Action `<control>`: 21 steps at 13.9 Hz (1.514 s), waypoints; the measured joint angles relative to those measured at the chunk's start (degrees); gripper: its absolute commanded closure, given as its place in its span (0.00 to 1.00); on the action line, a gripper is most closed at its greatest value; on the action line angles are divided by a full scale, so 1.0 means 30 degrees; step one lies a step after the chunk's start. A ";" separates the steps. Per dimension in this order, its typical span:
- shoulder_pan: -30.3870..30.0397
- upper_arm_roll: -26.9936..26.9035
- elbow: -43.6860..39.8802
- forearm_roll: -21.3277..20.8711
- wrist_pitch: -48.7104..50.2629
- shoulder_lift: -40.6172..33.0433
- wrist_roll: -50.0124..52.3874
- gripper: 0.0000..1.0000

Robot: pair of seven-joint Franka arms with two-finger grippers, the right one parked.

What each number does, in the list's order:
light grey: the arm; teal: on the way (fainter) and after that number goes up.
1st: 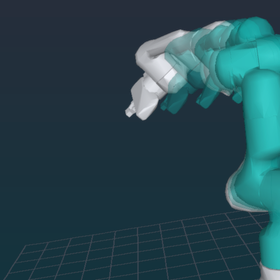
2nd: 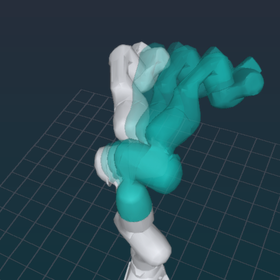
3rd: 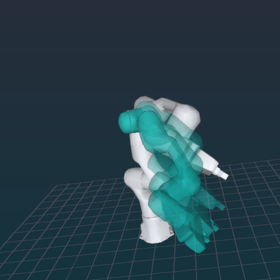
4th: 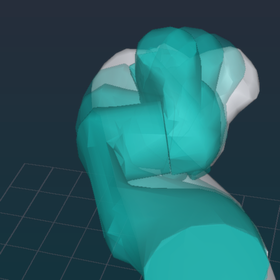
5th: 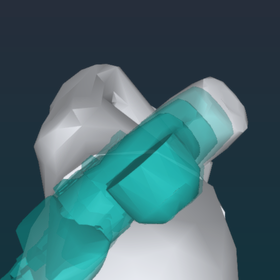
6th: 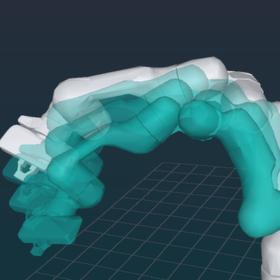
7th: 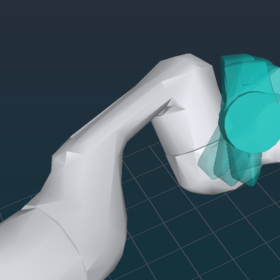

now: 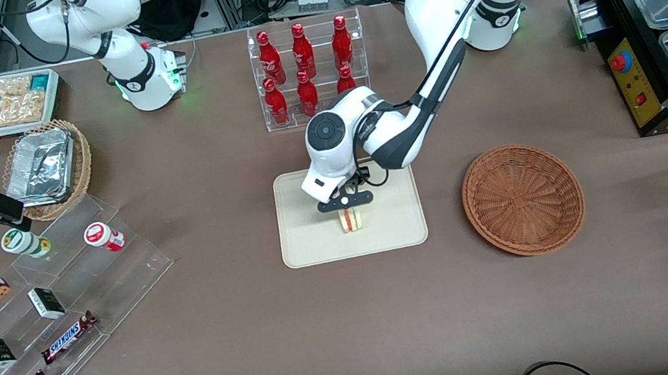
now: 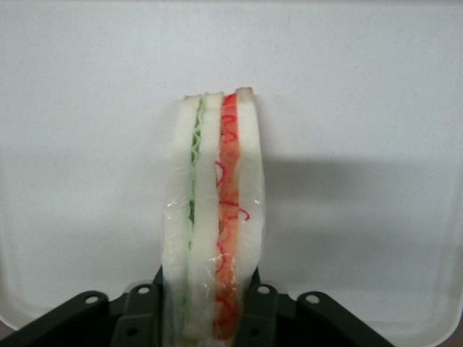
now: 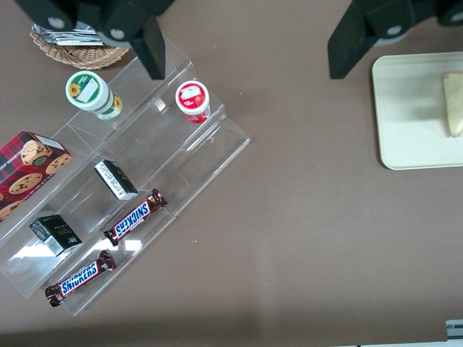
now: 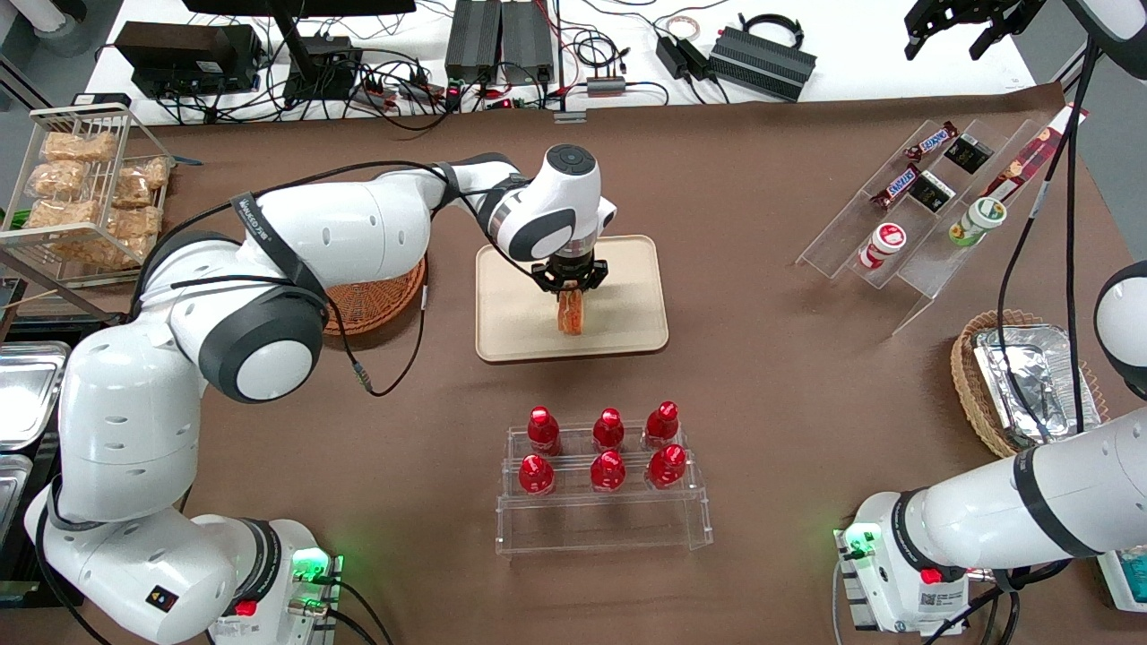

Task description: Place sandwich from basket to tray

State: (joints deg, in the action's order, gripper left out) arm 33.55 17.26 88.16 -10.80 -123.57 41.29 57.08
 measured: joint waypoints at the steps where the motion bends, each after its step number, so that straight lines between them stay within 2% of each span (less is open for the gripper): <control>1: 0.0014 0.0000 0.0000 -0.0011 0.0000 0.0009 -0.0001 0.00; 7: -0.0128 -0.0257 -0.0603 -0.0010 0.0058 -0.0660 0.0170 0.00; 11: -0.0935 -0.0386 -0.0892 -0.0012 0.3321 -0.3452 0.0847 0.00; 16: -0.3976 -0.0498 -0.0935 -0.0018 0.7659 -0.7278 0.0642 0.00; 21: -0.7389 -0.0553 -0.0870 -0.0010 1.1930 -0.9770 -0.3536 0.00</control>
State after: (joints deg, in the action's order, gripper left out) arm 11.38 15.60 85.55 -10.83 -87.78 11.98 46.47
